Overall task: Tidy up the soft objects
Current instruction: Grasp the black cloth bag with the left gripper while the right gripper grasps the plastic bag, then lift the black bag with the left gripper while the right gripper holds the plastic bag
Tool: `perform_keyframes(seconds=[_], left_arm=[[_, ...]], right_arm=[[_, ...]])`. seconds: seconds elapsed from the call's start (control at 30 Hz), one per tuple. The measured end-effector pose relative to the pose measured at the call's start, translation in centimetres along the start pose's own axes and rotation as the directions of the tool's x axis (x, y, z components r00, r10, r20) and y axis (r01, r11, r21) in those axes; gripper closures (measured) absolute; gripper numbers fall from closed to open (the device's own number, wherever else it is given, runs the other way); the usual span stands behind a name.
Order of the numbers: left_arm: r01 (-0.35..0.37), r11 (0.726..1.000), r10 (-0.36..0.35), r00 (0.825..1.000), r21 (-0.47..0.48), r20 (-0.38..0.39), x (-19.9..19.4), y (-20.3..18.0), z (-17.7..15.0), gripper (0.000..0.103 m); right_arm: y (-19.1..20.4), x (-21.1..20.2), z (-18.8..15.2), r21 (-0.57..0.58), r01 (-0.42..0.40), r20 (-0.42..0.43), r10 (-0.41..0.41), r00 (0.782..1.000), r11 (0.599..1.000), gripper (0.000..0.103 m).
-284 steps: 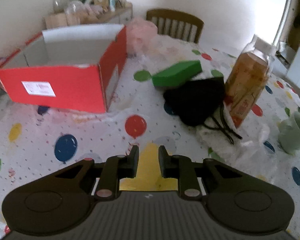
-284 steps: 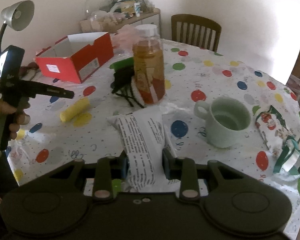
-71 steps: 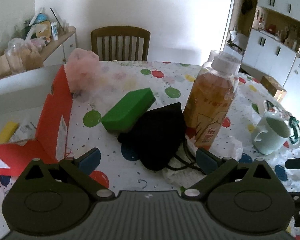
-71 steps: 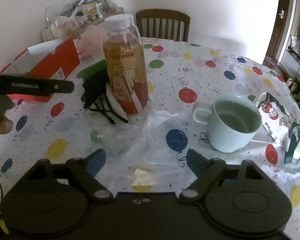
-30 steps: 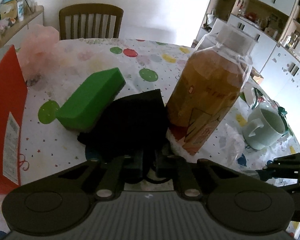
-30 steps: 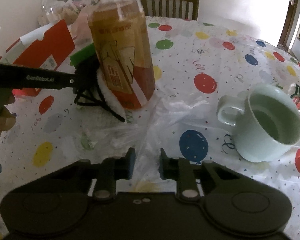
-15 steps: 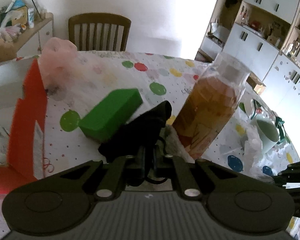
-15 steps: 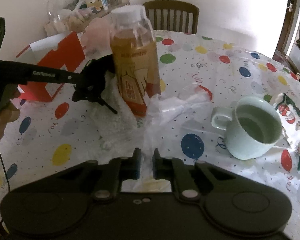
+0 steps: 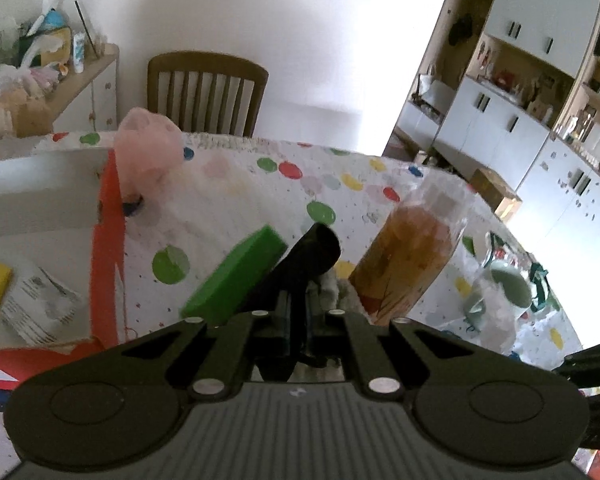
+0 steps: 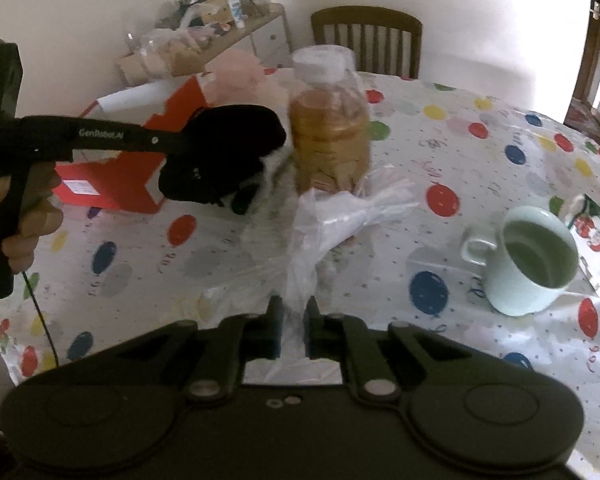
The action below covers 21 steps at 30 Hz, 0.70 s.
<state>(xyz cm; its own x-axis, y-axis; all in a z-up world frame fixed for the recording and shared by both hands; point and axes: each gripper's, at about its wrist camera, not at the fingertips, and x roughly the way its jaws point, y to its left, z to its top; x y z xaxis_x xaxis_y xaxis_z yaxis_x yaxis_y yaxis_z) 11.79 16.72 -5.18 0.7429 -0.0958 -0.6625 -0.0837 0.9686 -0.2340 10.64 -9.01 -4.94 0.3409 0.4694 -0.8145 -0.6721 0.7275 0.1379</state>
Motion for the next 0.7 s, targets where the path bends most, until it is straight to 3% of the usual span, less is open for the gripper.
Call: perform_keyframes(seconds=[0.7], left_arm=[[0.112,0.993,-0.109,0.990,-0.035,0.086,-7.1,2.5,2.3,0.097]], right_arm=[[4.8,-0.3,2.7,-0.061,-0.047,0.036,0.049,0.998,0.997,0.094]])
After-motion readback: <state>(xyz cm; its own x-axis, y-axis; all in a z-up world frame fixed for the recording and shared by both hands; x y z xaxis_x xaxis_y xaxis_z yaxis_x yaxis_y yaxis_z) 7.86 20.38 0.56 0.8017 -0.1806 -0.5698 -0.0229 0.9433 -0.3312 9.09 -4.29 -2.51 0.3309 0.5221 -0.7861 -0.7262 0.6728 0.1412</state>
